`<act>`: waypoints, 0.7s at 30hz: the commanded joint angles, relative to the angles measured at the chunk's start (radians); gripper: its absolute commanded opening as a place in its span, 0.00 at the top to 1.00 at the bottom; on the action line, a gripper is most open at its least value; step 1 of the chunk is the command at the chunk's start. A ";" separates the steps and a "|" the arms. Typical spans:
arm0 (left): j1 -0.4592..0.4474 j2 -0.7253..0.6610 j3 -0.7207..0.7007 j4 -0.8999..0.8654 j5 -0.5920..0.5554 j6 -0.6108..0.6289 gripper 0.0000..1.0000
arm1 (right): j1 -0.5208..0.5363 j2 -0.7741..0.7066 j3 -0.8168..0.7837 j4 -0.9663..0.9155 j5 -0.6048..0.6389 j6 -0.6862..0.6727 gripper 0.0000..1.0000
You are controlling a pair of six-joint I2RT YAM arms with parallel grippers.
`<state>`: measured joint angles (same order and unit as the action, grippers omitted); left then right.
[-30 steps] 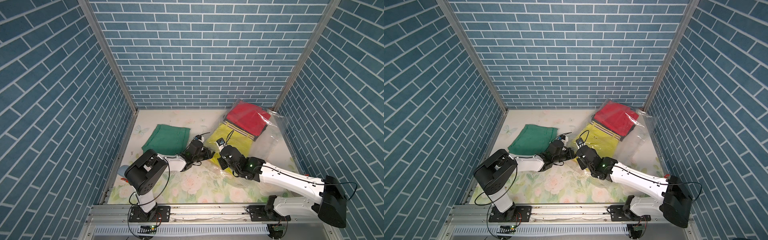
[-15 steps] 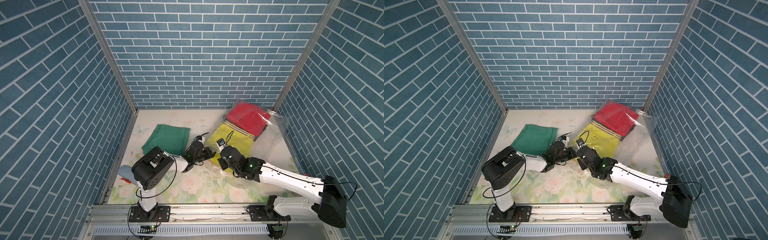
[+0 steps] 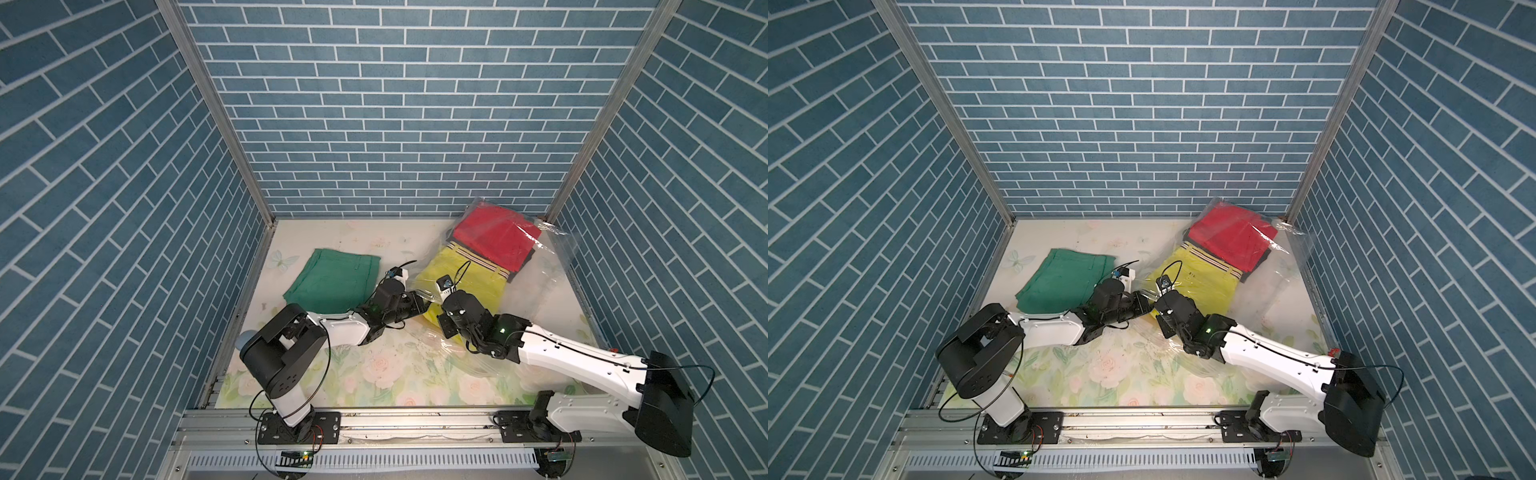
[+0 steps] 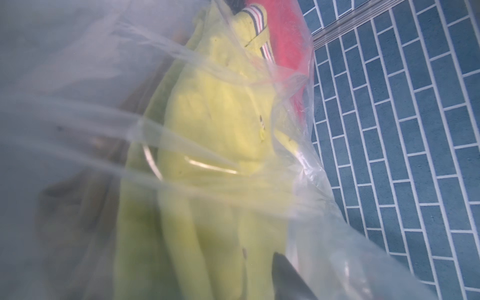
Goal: Take the trousers out of the vacuum bag
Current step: Take out the trousers from the vacuum bag.
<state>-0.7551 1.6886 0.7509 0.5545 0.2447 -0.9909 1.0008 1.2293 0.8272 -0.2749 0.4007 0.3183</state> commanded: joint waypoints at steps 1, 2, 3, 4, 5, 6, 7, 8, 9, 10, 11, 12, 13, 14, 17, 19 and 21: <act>-0.006 -0.005 -0.007 0.003 -0.006 0.022 0.85 | -0.007 -0.012 -0.008 0.006 -0.007 0.032 0.93; -0.006 0.005 -0.006 0.008 -0.003 0.021 0.81 | -0.006 -0.014 -0.008 0.005 -0.005 0.031 0.93; -0.007 0.015 -0.004 0.010 -0.003 0.021 0.76 | -0.007 -0.016 -0.008 0.004 -0.005 0.030 0.93; -0.006 0.023 -0.002 0.010 -0.003 0.022 0.72 | -0.007 -0.017 -0.008 0.004 -0.005 0.030 0.93; -0.006 0.034 0.001 0.009 -0.002 0.022 0.69 | -0.006 -0.020 -0.009 0.002 -0.004 0.029 0.93; -0.006 0.041 0.004 0.009 -0.002 0.023 0.65 | -0.006 -0.021 -0.008 0.002 -0.005 0.028 0.93; -0.006 0.049 0.007 0.009 0.000 0.024 0.61 | -0.007 -0.022 -0.009 0.002 -0.005 0.028 0.93; -0.006 0.058 0.012 0.007 0.004 0.023 0.58 | -0.007 -0.023 -0.008 0.002 -0.006 0.028 0.93; -0.007 0.062 0.014 0.008 0.005 0.024 0.57 | -0.007 -0.024 -0.008 0.002 -0.008 0.027 0.93; -0.006 0.067 0.016 0.010 0.007 0.024 0.56 | -0.007 -0.022 -0.008 0.003 -0.008 0.027 0.93; -0.006 0.068 0.019 0.010 0.007 0.024 0.55 | -0.007 -0.022 -0.009 0.004 -0.007 0.027 0.93; -0.006 0.073 0.021 0.012 0.007 0.023 0.55 | -0.007 -0.021 -0.008 0.004 -0.009 0.027 0.93; -0.006 0.075 0.024 0.013 0.007 0.023 0.55 | -0.007 -0.021 -0.008 0.004 -0.011 0.027 0.93; -0.006 0.077 0.026 0.016 0.008 0.024 0.55 | -0.007 -0.021 -0.008 0.005 -0.011 0.027 0.93; -0.006 0.085 0.036 0.021 0.004 0.024 0.55 | -0.007 -0.021 -0.008 0.006 -0.014 0.027 0.93; -0.006 0.093 0.039 0.032 0.002 0.020 0.56 | -0.006 -0.022 -0.008 0.007 -0.013 0.025 0.93; -0.006 0.104 0.043 0.049 0.000 0.013 0.56 | -0.007 -0.025 -0.009 0.006 -0.016 0.025 0.93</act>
<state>-0.7551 1.7638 0.7666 0.5587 0.2443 -0.9794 0.9981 1.2263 0.8268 -0.2756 0.3920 0.3180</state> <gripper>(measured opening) 0.444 0.072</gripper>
